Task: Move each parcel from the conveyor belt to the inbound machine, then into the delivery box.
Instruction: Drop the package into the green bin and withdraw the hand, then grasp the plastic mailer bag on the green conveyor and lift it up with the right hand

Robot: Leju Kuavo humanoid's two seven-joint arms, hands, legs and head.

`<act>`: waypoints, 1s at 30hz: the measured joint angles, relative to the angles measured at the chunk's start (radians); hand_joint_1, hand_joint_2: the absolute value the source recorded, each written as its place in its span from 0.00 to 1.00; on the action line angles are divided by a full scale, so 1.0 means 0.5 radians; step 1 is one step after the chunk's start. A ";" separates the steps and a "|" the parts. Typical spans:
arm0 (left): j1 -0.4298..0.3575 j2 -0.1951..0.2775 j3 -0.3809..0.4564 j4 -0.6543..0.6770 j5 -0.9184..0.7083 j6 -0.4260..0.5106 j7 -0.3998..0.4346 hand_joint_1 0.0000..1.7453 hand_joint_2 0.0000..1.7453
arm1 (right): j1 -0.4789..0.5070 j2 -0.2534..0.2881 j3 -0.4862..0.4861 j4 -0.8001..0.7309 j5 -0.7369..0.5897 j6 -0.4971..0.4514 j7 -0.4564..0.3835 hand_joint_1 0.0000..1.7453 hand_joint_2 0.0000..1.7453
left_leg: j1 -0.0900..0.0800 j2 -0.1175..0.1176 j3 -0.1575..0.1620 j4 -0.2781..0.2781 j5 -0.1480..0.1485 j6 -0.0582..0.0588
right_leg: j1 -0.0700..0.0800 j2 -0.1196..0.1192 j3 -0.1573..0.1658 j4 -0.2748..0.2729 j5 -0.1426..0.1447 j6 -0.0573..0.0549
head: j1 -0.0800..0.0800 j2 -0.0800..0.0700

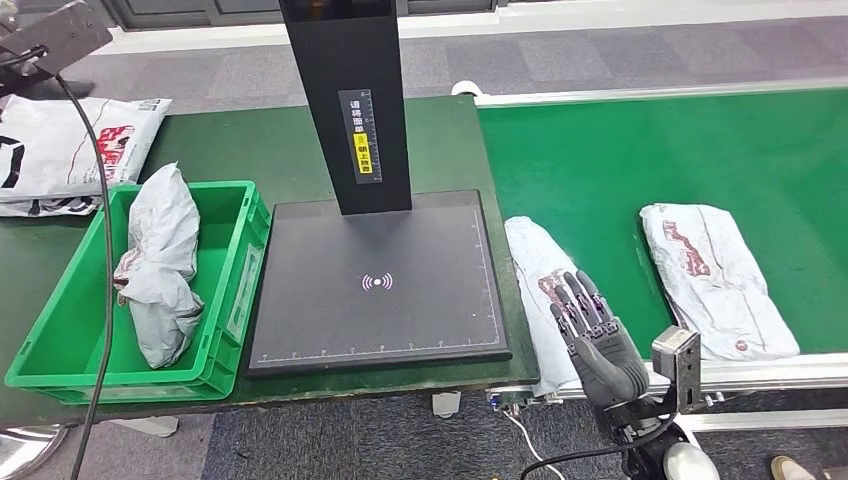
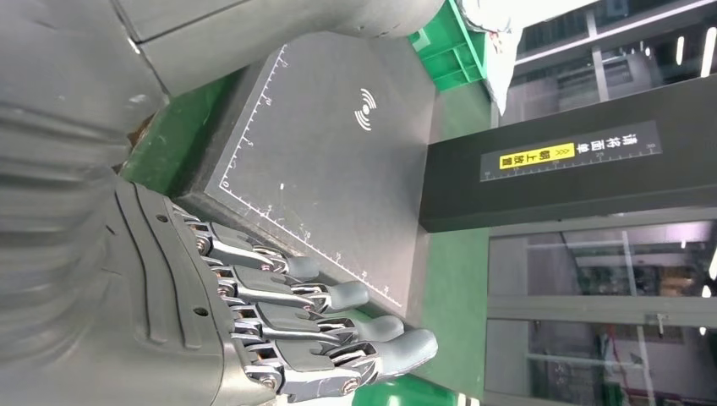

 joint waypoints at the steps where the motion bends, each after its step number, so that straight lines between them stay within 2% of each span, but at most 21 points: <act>1: 0.077 -0.036 0.042 -0.075 0.357 -0.158 -0.035 0.00 1.00 | -0.015 -0.008 0.000 0.008 0.054 0.000 0.007 0.00 1.00 | -0.001 0.002 0.001 0.000 -0.001 0.000 | -0.002 0.001 0.001 0.000 0.000 0.000 | 0.000 0.000; 2: 0.194 -0.083 0.087 -0.178 0.761 -0.333 -0.052 0.00 1.00 | -0.048 -0.024 -0.001 0.025 0.151 0.000 0.025 0.00 1.00 | -0.005 0.006 0.004 -0.001 -0.003 0.002 | -0.006 0.004 0.002 0.000 0.001 0.001 | 0.001 0.000; 4: 0.542 -0.215 0.158 -0.467 1.601 -0.603 -0.090 0.00 1.00 | -0.169 -0.085 -0.007 0.084 0.434 0.029 0.087 0.00 1.00 | -0.016 0.022 0.019 -0.005 -0.009 0.008 | -0.019 0.018 0.007 0.001 0.000 0.006 | 0.000 0.000; 6: 0.958 -0.388 0.148 -0.778 2.295 -0.644 -0.201 0.00 1.00 | -0.325 -0.178 -0.030 0.140 0.710 0.104 0.166 0.00 1.00 | -0.024 0.036 0.033 -0.006 -0.015 0.016 | -0.029 0.031 0.015 0.001 -0.004 0.014 | -0.001 0.000; 7: 1.147 -0.477 0.108 -0.903 2.508 -0.610 -0.271 0.00 1.00 | -0.405 -0.231 -0.047 0.161 0.819 0.149 0.204 0.00 1.00 | -0.026 0.039 0.035 -0.004 -0.018 0.019 | -0.031 0.035 0.018 0.000 -0.005 0.018 | 0.000 0.000; 9: 1.446 -0.621 0.006 -1.090 2.610 -0.541 -0.382 0.00 1.00 | -0.550 -0.330 -0.080 0.202 0.983 0.216 0.262 0.00 1.00 | -0.026 0.044 0.034 0.002 -0.024 0.025 | -0.031 0.040 0.019 0.000 -0.005 0.022 | 0.001 0.000; 11: 1.627 -0.703 -0.073 -1.218 2.454 -0.495 -0.424 0.00 1.00 | -0.654 -0.405 -0.106 0.244 1.057 0.241 0.283 0.00 1.00 | -0.025 0.044 0.032 0.005 -0.027 0.029 | -0.030 0.040 0.020 0.000 -0.005 0.026 | 0.001 0.000; 14: 1.775 -0.767 -0.133 -1.359 2.348 -0.464 -0.405 0.00 1.00 | -0.741 -0.471 -0.121 0.284 1.089 0.243 0.283 0.00 1.00 | -0.025 0.037 0.031 0.006 -0.030 0.033 | -0.030 0.034 0.022 -0.001 -0.008 0.030 | 0.001 0.000; 18: 1.859 -0.819 -0.153 -1.460 2.385 -0.490 -0.357 0.00 1.00 | -0.805 -0.518 -0.121 0.330 1.160 0.266 0.305 0.00 1.00 | -0.024 0.034 0.030 0.005 -0.030 0.034 | -0.030 0.031 0.022 0.000 -0.009 0.031 | 0.001 0.000; 25: 2.033 -0.952 -0.269 -1.484 2.366 -0.666 -0.405 0.00 1.00 | -1.119 -0.786 -0.121 0.653 1.303 0.306 0.386 0.00 1.00 | -0.026 0.028 0.028 0.009 -0.031 0.038 | -0.029 0.025 0.025 0.000 -0.009 0.035 | 0.002 0.000; 30: 2.070 -0.988 -0.296 -1.478 2.374 -0.702 -0.405 0.00 1.00 | -1.185 -0.864 -0.121 0.777 1.344 0.306 0.416 0.00 1.00 | -0.026 0.023 0.027 0.011 -0.033 0.041 | -0.029 0.019 0.027 0.000 -0.011 0.039 | 0.002 0.000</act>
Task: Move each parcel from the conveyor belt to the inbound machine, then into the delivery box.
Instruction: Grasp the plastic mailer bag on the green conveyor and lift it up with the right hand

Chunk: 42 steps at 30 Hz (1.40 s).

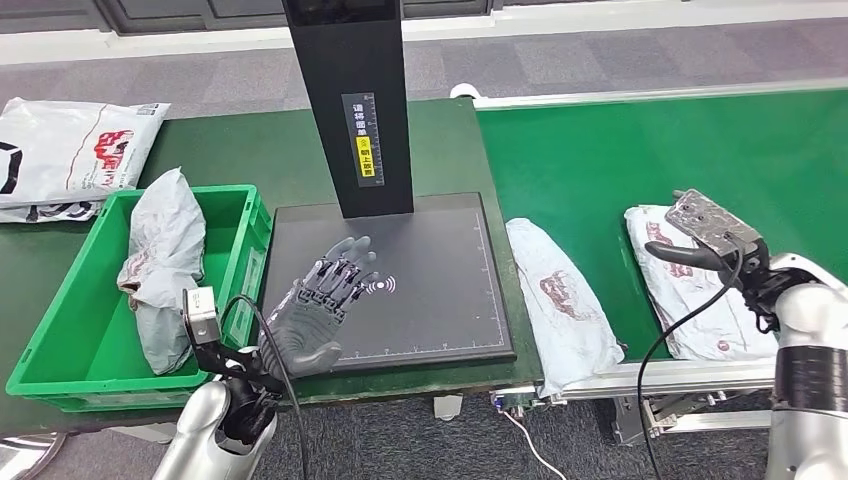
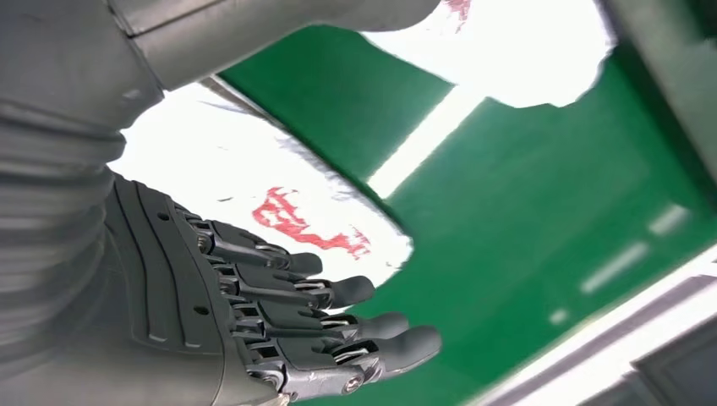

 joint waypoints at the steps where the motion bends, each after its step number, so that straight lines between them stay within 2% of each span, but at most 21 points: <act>1: 0.007 -0.010 -0.004 0.004 0.007 -0.021 0.004 0.00 1.00 | -0.012 -0.017 0.003 0.032 0.026 0.000 0.018 0.00 1.00 | 0.000 -0.002 0.000 0.000 0.000 0.000 | 0.000 -0.002 0.000 0.000 0.000 0.000 | 0.000 0.000; 5: 0.036 -0.058 -0.038 0.044 -0.012 -0.107 -0.019 0.00 1.00 | -0.115 -0.090 0.056 0.267 0.131 0.000 0.041 0.00 1.00 | 0.000 -0.005 -0.002 0.000 0.001 0.002 | 0.000 -0.005 0.001 0.000 0.000 0.001 | 0.000 0.000; 9: 0.036 -0.092 -0.062 0.120 -0.096 -0.164 -0.100 0.00 1.00 | -0.248 -0.110 0.222 0.621 0.264 0.000 0.028 0.00 1.00 | 0.000 -0.004 -0.002 0.000 0.000 0.002 | 0.001 -0.005 0.002 0.000 0.000 0.001 | 0.000 0.000; 16: 0.015 -0.126 -0.106 0.215 -0.219 -0.226 -0.213 0.00 1.00 | -0.285 -0.001 0.515 1.079 0.417 0.000 0.046 0.00 1.00 | 0.004 -0.017 -0.003 0.000 0.003 0.002 | 0.005 -0.015 0.003 0.001 -0.001 0.000 | 0.000 0.000; 29: 0.023 -0.137 -0.111 0.276 -0.281 -0.249 -0.290 0.00 1.00 | -0.310 0.137 0.698 1.372 0.460 -0.007 0.050 0.00 1.00 | 0.005 -0.018 0.000 0.001 0.002 0.002 | 0.006 -0.016 0.007 0.000 -0.003 0.002 | 0.000 0.000; 35: 0.023 -0.145 -0.112 0.294 -0.312 -0.250 -0.309 0.00 1.00 | -0.309 0.206 0.733 1.429 0.455 -0.150 0.048 0.01 1.00 | 0.006 -0.012 0.007 0.003 0.001 0.003 | 0.006 -0.012 0.014 -0.001 -0.003 0.003 | 0.000 0.000; 39: 0.022 -0.147 -0.114 0.295 -0.325 -0.250 -0.318 0.00 1.00 | -0.307 0.242 0.763 1.456 0.445 -0.259 0.049 1.00 1.00 | 0.007 -0.006 0.011 0.004 0.001 0.003 | 0.006 -0.008 0.017 -0.001 0.000 0.003 | 0.000 0.000; 42: 0.022 -0.147 -0.120 0.293 -0.326 -0.250 -0.319 0.00 1.00 | -0.304 0.260 0.773 1.473 0.437 -0.363 0.045 1.00 1.00 | 0.007 -0.005 0.011 0.005 0.002 0.004 | 0.006 -0.008 0.017 -0.001 0.001 0.003 | 0.000 0.000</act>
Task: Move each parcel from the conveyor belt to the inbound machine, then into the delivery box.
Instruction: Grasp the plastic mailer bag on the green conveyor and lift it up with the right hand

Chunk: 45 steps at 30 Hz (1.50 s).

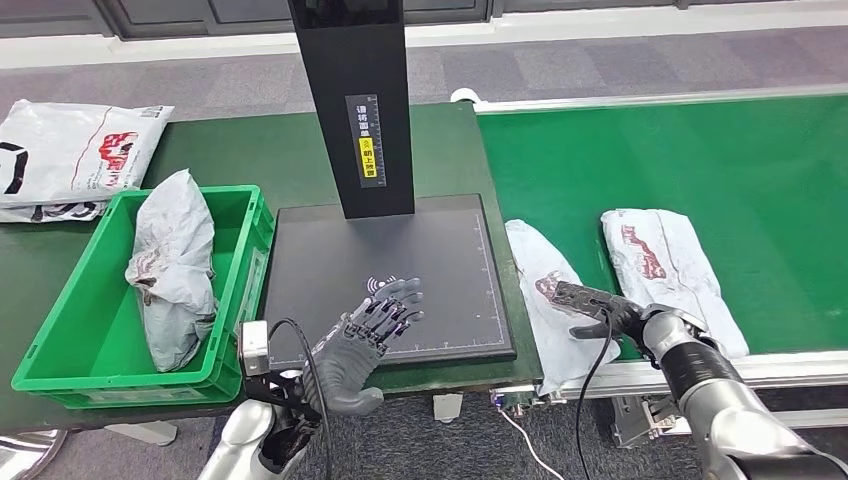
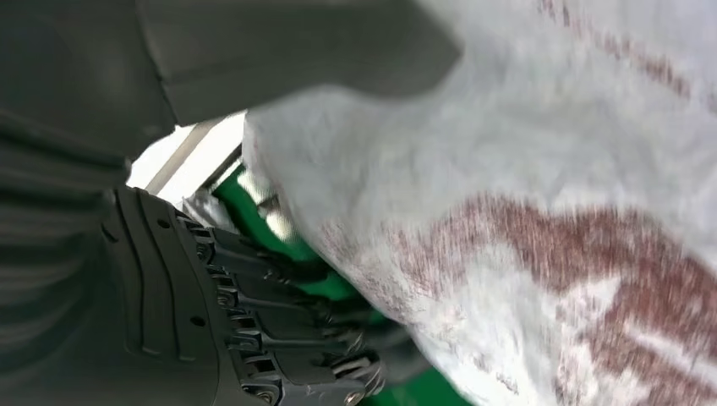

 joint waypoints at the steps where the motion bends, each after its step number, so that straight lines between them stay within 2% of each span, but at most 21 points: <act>1: 0.000 0.000 -0.004 -0.001 0.000 0.000 0.000 0.00 1.00 | 0.003 0.005 0.009 0.006 -0.003 -0.054 -0.001 1.00 1.00 | 0.000 0.000 0.000 0.000 0.000 0.000 | 0.000 0.000 0.000 0.000 0.000 0.000 | 0.000 0.000; 6: 0.001 0.001 -0.018 -0.001 0.000 0.000 -0.002 0.00 1.00 | 0.024 0.028 0.048 0.030 -0.010 -0.239 -0.004 1.00 1.00 | 0.000 -0.004 -0.001 0.000 0.001 0.000 | 0.000 -0.001 0.000 0.001 0.000 0.000 | 0.000 0.000; 20: 0.069 0.001 -0.021 -0.050 0.061 0.012 -0.020 0.00 1.00 | 0.042 0.053 0.075 0.069 -0.142 -0.248 -0.081 1.00 1.00 | 0.000 -0.011 -0.004 0.000 -0.003 -0.001 | 0.000 -0.005 -0.001 0.001 -0.007 0.001 | 0.000 0.000; 22: 0.076 0.001 -0.021 -0.052 0.070 0.016 -0.020 0.00 1.00 | 0.049 0.053 0.070 0.070 -0.236 -0.248 -0.138 1.00 1.00 | 0.000 -0.012 -0.004 0.000 -0.003 -0.001 | 0.000 -0.006 -0.001 0.001 -0.007 0.001 | 0.000 0.000; 26: 0.093 0.007 -0.021 -0.058 0.094 0.029 -0.019 0.00 1.00 | 0.080 0.038 -0.054 0.072 -0.672 -0.244 -0.400 1.00 1.00 | 0.000 -0.012 -0.006 0.000 -0.004 -0.001 | 0.000 -0.006 -0.002 0.001 -0.007 0.001 | 0.000 0.000; 29: 0.116 0.012 -0.019 -0.076 0.103 0.040 -0.020 0.00 1.00 | 0.088 0.024 -0.145 0.057 -0.827 -0.242 -0.473 1.00 1.00 | 0.000 -0.014 -0.007 0.000 -0.005 -0.001 | 0.000 -0.008 -0.002 0.001 -0.007 0.001 | 0.000 0.000; 33: 0.164 0.014 -0.005 -0.121 0.105 0.056 -0.021 0.00 1.00 | 0.069 0.009 -0.242 -0.004 -0.984 -0.242 -0.507 1.00 1.00 | 0.000 -0.017 -0.008 0.000 -0.004 0.000 | 0.000 -0.011 -0.003 0.001 -0.007 0.001 | 0.000 0.000; 45: 0.204 0.006 0.044 -0.167 0.078 0.105 -0.020 0.00 1.00 | -0.031 -0.029 -0.381 -0.135 -1.198 -0.242 -0.538 1.00 1.00 | -0.001 -0.021 -0.010 0.001 -0.003 0.001 | -0.001 -0.015 -0.003 0.001 -0.007 0.002 | 0.000 0.000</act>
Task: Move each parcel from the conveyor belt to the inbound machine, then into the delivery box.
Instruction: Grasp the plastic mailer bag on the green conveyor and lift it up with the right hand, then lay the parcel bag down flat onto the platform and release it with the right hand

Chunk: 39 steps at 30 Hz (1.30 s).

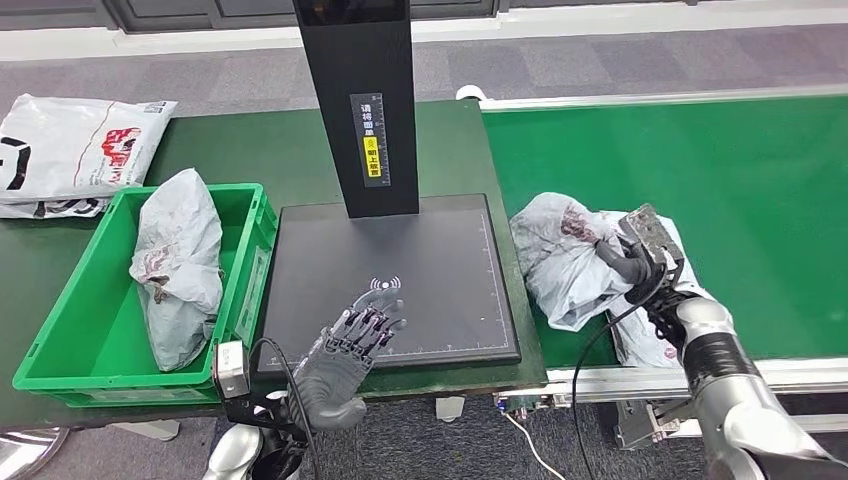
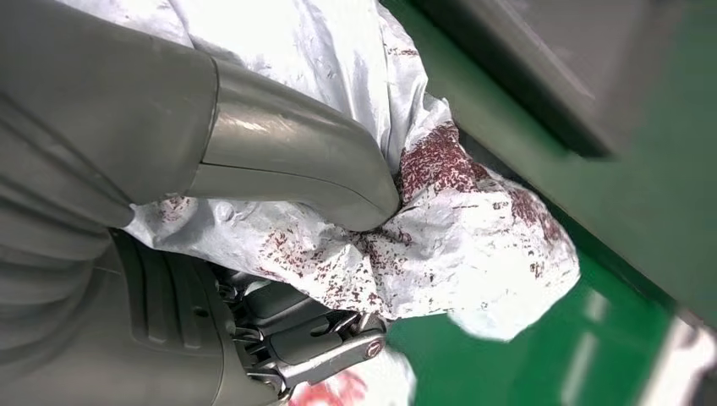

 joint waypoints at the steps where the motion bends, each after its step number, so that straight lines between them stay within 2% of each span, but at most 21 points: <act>1: 0.000 -0.003 0.006 0.000 -0.004 0.004 0.000 0.00 1.00 | -0.013 -0.004 -0.007 -0.004 -0.014 0.000 -0.006 1.00 1.00 | 0.000 0.000 0.000 0.000 0.000 0.000 | 0.000 0.000 0.000 0.000 0.000 0.000 | 0.000 0.000; 8: 0.037 -0.019 0.059 -0.019 -0.040 0.005 -0.008 0.00 1.00 | -0.022 -0.025 -0.048 -0.129 -0.143 0.000 -0.123 1.00 1.00 | 0.000 0.001 0.000 0.000 0.000 0.000 | 0.000 0.000 0.000 0.000 0.000 0.000 | 0.000 0.000; 19: 0.086 -0.069 0.098 -0.068 -0.086 -0.010 -0.011 0.00 1.00 | -0.017 -0.018 -0.100 -0.517 -0.252 0.000 -0.032 1.00 1.00 | 0.000 -0.003 -0.001 0.000 0.000 0.000 | 0.000 -0.002 0.000 0.000 -0.001 0.002 | 0.000 0.000; 39: 0.088 -0.083 0.099 -0.068 -0.100 -0.029 -0.009 0.00 1.00 | -0.036 0.008 -0.096 -0.597 -0.211 0.000 -0.032 1.00 1.00 | 0.000 -0.003 -0.003 0.000 0.000 0.000 | 0.000 -0.002 0.000 0.000 -0.001 0.002 | 0.000 0.000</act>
